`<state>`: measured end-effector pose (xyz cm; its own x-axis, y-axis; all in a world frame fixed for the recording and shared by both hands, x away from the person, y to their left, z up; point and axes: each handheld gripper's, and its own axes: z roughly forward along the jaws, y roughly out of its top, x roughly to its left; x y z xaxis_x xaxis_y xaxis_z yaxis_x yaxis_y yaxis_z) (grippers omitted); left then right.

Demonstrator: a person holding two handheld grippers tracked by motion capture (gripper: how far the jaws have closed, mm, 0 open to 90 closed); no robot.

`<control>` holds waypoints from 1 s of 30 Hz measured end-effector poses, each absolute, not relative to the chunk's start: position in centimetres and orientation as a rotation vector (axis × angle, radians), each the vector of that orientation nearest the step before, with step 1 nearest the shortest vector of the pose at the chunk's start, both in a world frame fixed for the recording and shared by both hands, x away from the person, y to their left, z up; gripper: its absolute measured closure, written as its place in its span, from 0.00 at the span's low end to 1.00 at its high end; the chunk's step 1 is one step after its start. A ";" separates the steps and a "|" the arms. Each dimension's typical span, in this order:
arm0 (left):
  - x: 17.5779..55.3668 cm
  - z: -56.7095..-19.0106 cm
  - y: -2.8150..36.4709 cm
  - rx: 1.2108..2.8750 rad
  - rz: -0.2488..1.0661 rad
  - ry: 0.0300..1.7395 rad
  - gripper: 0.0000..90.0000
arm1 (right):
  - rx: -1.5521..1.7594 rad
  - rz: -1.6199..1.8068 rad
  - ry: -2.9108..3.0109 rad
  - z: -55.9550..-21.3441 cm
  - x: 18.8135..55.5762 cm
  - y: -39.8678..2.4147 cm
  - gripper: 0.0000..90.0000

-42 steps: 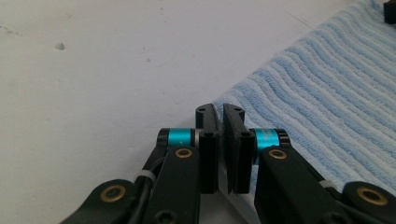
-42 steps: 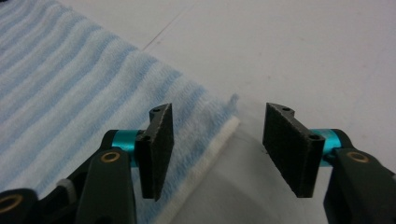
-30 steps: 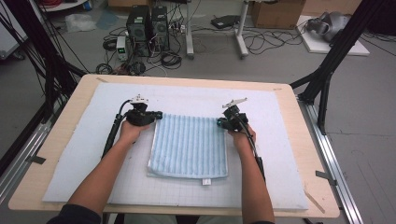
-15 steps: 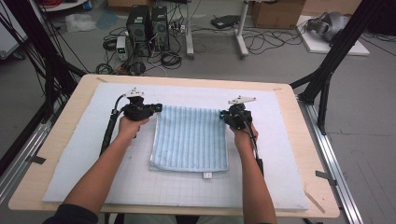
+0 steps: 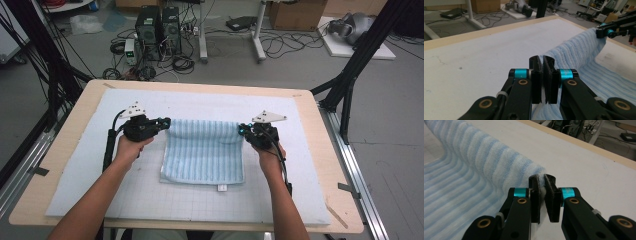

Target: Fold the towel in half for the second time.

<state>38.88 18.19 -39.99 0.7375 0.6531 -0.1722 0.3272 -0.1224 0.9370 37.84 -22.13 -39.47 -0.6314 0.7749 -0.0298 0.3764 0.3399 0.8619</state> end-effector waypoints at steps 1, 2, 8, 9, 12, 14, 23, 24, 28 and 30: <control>38.4 -40.1 18.2 1.717 0.330 0.777 0.95 | 1.006 1.224 2.168 -39.5 37.5 -22.2 0.93; 38.0 -40.2 18.3 1.720 0.333 0.773 0.95 | 1.006 1.227 2.171 -39.6 37.0 -22.2 0.93; 35.4 -40.7 18.7 1.710 0.312 0.758 0.95 | 0.967 1.220 2.173 -39.7 34.5 -22.0 0.92; 35.0 -40.8 18.8 1.713 0.306 0.752 0.95 | 0.969 1.221 2.172 -39.8 34.2 -22.0 0.92; 33.3 -41.4 18.7 1.707 0.287 0.743 0.95 | 0.991 1.242 2.164 -40.3 32.7 -22.2 0.92; 32.5 -41.7 18.8 1.712 0.280 0.731 0.95 | 1.001 1.251 2.162 -40.8 31.6 -22.3 0.92; 30.1 -42.1 18.9 1.762 0.261 0.674 0.95 | 1.002 1.258 2.174 -42.2 28.4 -22.4 0.92; 29.9 -42.1 19.0 1.765 0.262 0.669 0.95 | 0.999 1.265 2.175 -42.3 28.2 -22.4 0.92; 29.2 -42.6 19.0 1.797 0.259 0.673 0.95 | 0.983 1.267 2.176 -42.5 27.3 -22.5 0.92; 29.0 -43.1 19.0 1.798 0.246 0.684 0.95 | 0.982 1.264 2.184 -42.7 27.2 -22.3 0.92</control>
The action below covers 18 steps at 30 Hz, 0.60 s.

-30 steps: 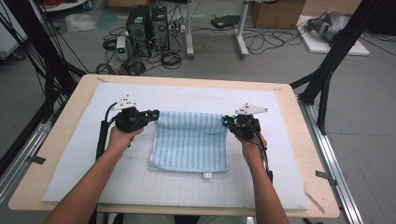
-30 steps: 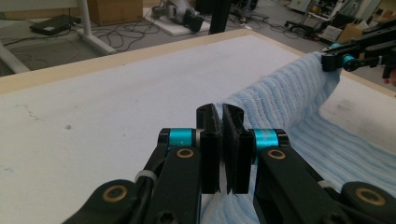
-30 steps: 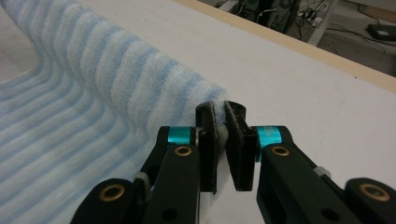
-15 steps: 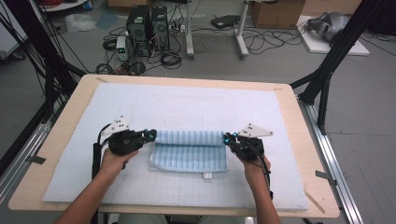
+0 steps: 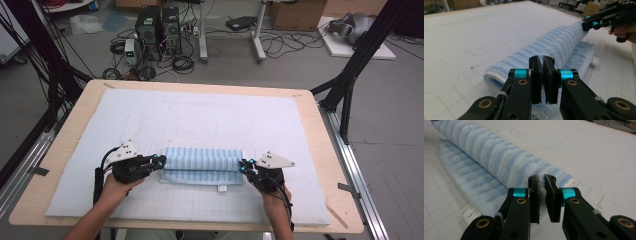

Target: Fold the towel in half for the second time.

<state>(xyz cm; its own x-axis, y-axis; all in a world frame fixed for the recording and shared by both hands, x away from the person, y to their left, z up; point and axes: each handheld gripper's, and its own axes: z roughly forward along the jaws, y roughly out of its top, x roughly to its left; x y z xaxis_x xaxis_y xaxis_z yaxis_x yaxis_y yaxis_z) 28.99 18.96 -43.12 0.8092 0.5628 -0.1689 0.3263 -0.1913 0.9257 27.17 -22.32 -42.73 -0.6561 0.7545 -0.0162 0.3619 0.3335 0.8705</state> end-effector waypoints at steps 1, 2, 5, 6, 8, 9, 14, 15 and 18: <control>28.9 -43.3 19.0 1.799 0.241 0.688 0.95 | 0.981 1.255 2.194 -42.9 27.1 -22.2 0.92; 28.9 -43.5 19.0 1.799 0.236 0.694 0.94 | 0.978 1.253 2.197 -43.1 27.0 -22.2 0.92; 28.9 -43.5 19.3 1.775 0.228 0.723 0.88 | 0.978 1.253 2.201 -43.3 26.8 -22.2 0.91; 29.1 -43.3 19.5 1.746 0.220 0.748 0.80 | 0.986 1.255 2.202 -43.3 26.7 -22.3 0.90; 29.4 -42.9 20.2 1.665 0.225 0.800 0.67 | 0.992 1.278 2.211 -43.1 26.6 -22.5 0.78; 29.5 -42.6 20.5 1.635 0.236 0.815 0.66 | 1.004 1.307 2.202 -42.9 26.6 -22.7 0.74; 30.3 -42.4 20.6 1.620 0.241 0.854 0.66 | 1.029 1.449 2.077 -41.1 26.0 -23.6 0.69; 30.3 -42.5 20.4 1.638 0.238 0.853 0.66 | 1.014 1.434 2.097 -41.1 26.1 -23.3 0.69; 30.7 -43.2 19.0 1.711 0.217 0.845 0.70 | 0.976 1.370 2.190 -41.9 26.4 -22.1 0.72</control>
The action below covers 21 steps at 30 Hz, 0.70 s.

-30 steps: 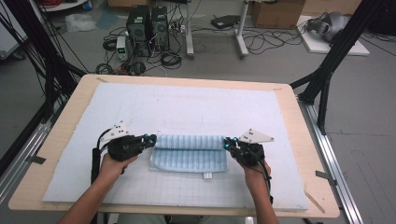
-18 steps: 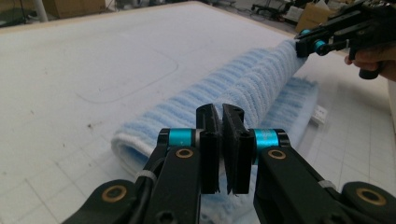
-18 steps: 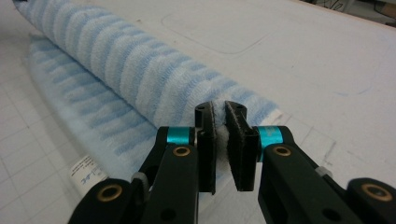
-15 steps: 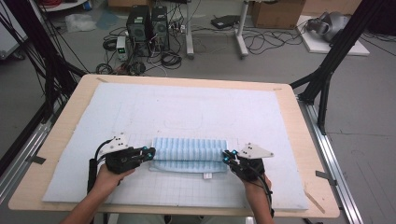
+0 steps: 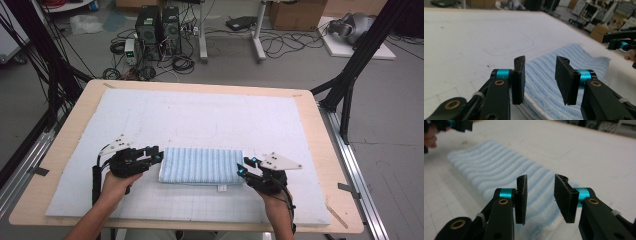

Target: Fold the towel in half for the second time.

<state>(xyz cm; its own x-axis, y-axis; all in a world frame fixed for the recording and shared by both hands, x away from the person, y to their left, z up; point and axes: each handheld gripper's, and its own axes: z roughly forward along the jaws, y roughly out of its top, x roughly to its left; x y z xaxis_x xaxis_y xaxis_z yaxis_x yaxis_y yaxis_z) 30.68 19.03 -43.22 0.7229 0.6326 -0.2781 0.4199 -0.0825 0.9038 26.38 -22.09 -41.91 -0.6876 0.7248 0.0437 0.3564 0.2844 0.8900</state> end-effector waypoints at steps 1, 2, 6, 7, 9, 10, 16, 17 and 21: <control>30.9 -43.4 18.6 1.737 0.214 0.842 0.72 | 0.962 1.337 2.218 -42.3 26.6 -21.7 0.73; 31.0 -43.7 18.1 1.773 0.209 0.836 0.74 | 0.955 1.312 2.243 -42.6 26.8 -21.3 0.73; 31.3 -44.7 17.0 1.922 0.251 0.819 0.81 | 0.936 1.201 2.340 -43.6 27.2 -20.4 0.72; 31.3 -45.0 16.8 1.955 0.251 0.833 0.81 | 0.927 1.147 2.377 -44.0 27.3 -20.2 0.72; 31.5 -45.0 16.5 1.985 0.257 0.850 0.82 | 0.918 1.127 2.399 -44.5 27.1 -20.2 0.72; 31.6 -45.0 16.4 1.996 0.269 0.847 0.82 | 0.910 1.127 2.406 -44.5 27.0 -20.3 0.72; 31.9 -44.8 16.7 1.959 0.292 0.850 0.83 | 0.914 1.206 2.399 -43.5 26.8 -21.4 0.70; 32.0 -44.8 16.9 1.934 0.305 0.855 0.82 | 0.940 1.277 2.353 -43.0 27.1 -21.8 0.70; 33.3 -44.8 17.2 1.928 0.346 0.847 0.87 | 0.998 1.347 2.268 -42.0 29.1 -22.5 0.72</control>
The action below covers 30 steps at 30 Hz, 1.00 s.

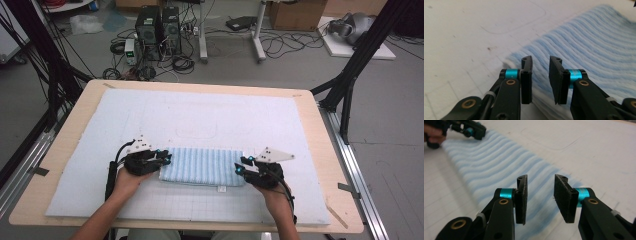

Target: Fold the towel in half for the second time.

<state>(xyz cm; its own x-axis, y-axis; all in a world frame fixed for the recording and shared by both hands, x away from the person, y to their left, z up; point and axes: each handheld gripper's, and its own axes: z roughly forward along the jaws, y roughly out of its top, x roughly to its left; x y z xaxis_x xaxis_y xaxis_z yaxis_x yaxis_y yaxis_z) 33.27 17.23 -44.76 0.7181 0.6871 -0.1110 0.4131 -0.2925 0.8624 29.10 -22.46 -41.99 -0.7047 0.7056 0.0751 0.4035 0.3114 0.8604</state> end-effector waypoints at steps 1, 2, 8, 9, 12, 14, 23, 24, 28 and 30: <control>33.6 -44.8 17.2 1.936 0.351 0.851 0.91 | 1.011 1.308 2.272 -42.1 29.8 -22.3 0.74; 33.9 -44.7 17.2 1.935 0.340 0.861 0.92 | 1.020 1.279 2.284 -42.2 30.3 -22.1 0.76; 34.9 -45.0 16.9 1.964 0.336 0.899 0.92 | 1.071 1.170 2.353 -43.6 32.7 -21.3 0.78; 34.8 -45.0 16.8 1.966 0.334 0.896 0.92 | 1.091 1.135 2.363 -44.0 33.0 -21.3 0.77; 34.7 -44.9 17.2 1.949 0.323 0.900 0.89 | 1.129 1.148 2.344 -43.9 33.1 -21.8 0.75; 34.7 -44.6 17.8 1.911 0.319 0.915 0.84 | 1.131 1.183 2.321 -43.5 32.7 -22.3 0.70; 34.3 -43.1 20.9 1.687 0.322 0.823 0.57 | 1.107 1.234 2.127 -41.5 30.4 -25.6 0.24; 34.2 -43.0 21.0 1.675 0.327 0.828 0.50 | 1.111 1.215 2.103 -41.6 30.2 -26.2 0.19; 33.8 -42.5 21.6 1.650 0.355 0.798 0.28 | 1.153 1.196 2.034 -41.7 29.6 -27.9 0.12; 33.6 -42.1 22.1 1.627 0.384 0.778 0.23 | 1.131 1.210 2.013 -41.6 29.2 -28.5 0.12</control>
<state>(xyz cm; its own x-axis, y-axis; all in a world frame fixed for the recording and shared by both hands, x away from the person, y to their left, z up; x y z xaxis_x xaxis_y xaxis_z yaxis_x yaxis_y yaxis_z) 33.59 22.08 -42.15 0.7189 0.6733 -0.1729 0.2724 -0.0440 0.9612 29.21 -28.47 -41.57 -0.5101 0.8599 -0.0185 0.3868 0.2485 0.8880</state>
